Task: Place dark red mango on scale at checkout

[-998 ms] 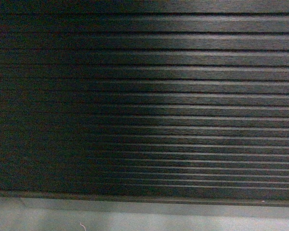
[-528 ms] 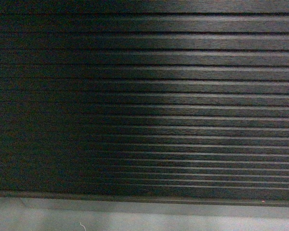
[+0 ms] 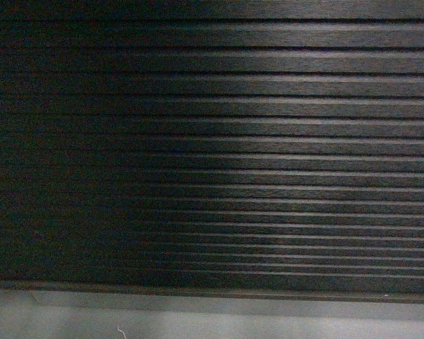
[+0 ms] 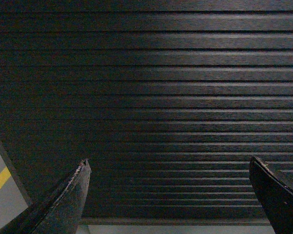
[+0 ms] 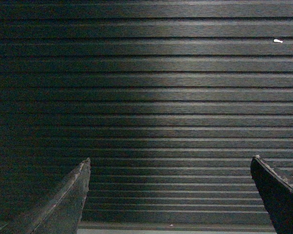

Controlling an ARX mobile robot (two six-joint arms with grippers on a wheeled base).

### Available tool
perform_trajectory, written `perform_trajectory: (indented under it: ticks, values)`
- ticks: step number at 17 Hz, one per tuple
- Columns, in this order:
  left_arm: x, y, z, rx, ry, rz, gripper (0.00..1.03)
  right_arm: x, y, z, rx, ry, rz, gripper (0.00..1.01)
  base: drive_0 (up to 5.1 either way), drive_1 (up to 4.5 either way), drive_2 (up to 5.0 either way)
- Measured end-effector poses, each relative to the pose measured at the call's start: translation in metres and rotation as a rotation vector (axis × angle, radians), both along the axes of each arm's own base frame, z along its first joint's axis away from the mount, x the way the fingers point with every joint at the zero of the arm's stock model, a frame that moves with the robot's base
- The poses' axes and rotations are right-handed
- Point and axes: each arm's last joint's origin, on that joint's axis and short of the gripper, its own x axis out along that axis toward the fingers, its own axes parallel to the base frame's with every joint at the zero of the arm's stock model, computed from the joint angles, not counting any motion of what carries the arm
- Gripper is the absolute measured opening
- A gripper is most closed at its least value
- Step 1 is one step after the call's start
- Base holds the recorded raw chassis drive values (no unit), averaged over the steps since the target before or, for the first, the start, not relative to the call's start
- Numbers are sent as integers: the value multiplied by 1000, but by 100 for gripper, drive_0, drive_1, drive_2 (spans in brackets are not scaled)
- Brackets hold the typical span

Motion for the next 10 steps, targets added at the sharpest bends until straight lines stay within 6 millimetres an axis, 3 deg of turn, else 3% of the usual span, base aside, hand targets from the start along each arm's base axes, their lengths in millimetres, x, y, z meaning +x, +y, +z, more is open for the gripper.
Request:
perform_trajectory:
  ticks: [10]
  values:
    - [0,0,0,0,0,0,98,0,0,0,0,0,0,98,0,0,0]
